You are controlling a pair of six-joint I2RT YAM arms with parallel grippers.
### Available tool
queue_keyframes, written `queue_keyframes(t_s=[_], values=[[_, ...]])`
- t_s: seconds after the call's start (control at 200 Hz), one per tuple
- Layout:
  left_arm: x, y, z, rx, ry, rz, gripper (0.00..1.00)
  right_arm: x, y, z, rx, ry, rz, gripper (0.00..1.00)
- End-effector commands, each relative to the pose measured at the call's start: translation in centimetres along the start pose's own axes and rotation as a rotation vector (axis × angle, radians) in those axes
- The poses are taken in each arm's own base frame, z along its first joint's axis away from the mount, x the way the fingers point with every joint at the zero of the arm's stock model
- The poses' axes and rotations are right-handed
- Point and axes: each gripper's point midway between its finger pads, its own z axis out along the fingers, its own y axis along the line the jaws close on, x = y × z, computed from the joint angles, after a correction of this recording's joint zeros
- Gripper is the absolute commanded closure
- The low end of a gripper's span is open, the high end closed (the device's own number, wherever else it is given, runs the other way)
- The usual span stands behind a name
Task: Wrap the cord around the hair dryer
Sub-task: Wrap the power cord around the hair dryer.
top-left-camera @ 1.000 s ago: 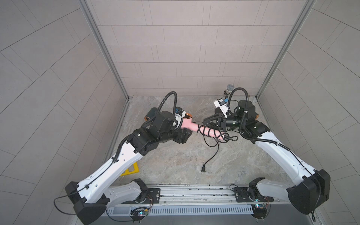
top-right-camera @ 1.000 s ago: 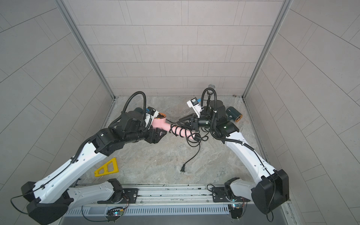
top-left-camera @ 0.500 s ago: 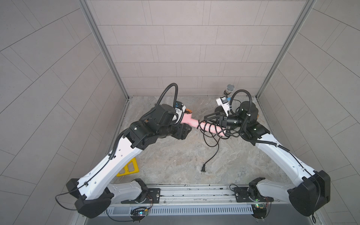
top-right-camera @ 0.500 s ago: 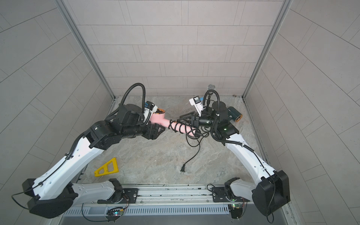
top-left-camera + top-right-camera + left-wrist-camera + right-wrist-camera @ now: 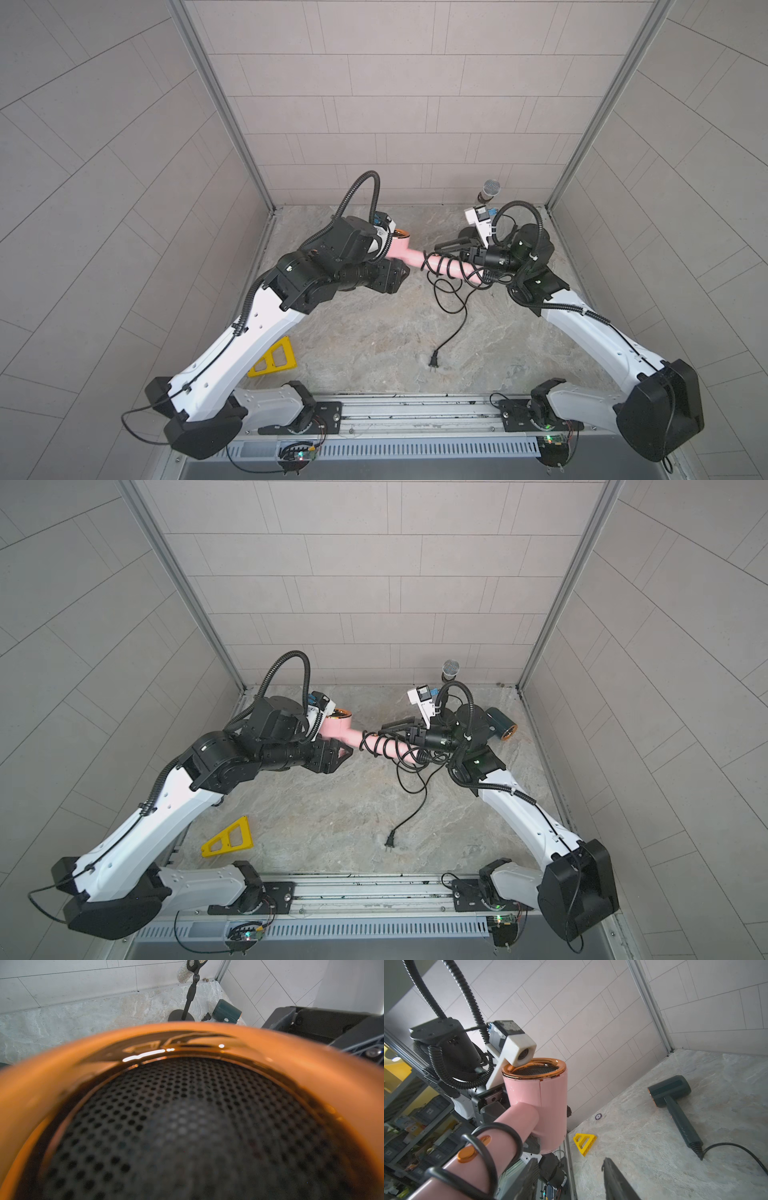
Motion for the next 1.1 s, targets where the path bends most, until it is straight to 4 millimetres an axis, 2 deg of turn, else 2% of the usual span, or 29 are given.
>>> queue_keyframes(t_s=[0.0, 0.165, 0.3, 0.54, 0.756, 0.906, 1.096], values=[[-3.3, -1.8, -1.6, 0.075, -0.123, -0.065, 1.00, -2.1, 2.1, -0.3, -0.074, -0.102, -0.048, 0.49], [-4.1, -3.5, -0.3, 0.190, -0.145, -0.178, 1.00, -2.8, 2.4, -0.8, -0.069, -0.173, -0.070, 0.49], [-4.7, -4.5, -0.3, 0.272, -0.160, -0.226, 1.00, -3.2, 2.9, -1.1, -0.062, -0.190, -0.094, 0.49], [-4.3, -3.8, -0.2, 0.251, -0.146, -0.250, 1.00, -3.4, 3.7, -1.5, -0.030, -0.189, -0.133, 0.48], [-4.6, -2.7, -0.6, 0.251, -0.164, -0.303, 1.00, -2.9, 3.4, -2.1, 0.070, -0.169, -0.162, 0.45], [-3.9, -1.6, 0.4, 0.207, -0.143, -0.315, 1.00, -2.8, 4.6, -1.9, 0.060, -0.153, -0.173, 0.46], [-4.1, -2.0, 0.9, 0.246, -0.142, -0.342, 1.00, -2.4, 5.1, -1.5, 0.032, -0.147, -0.178, 0.46]])
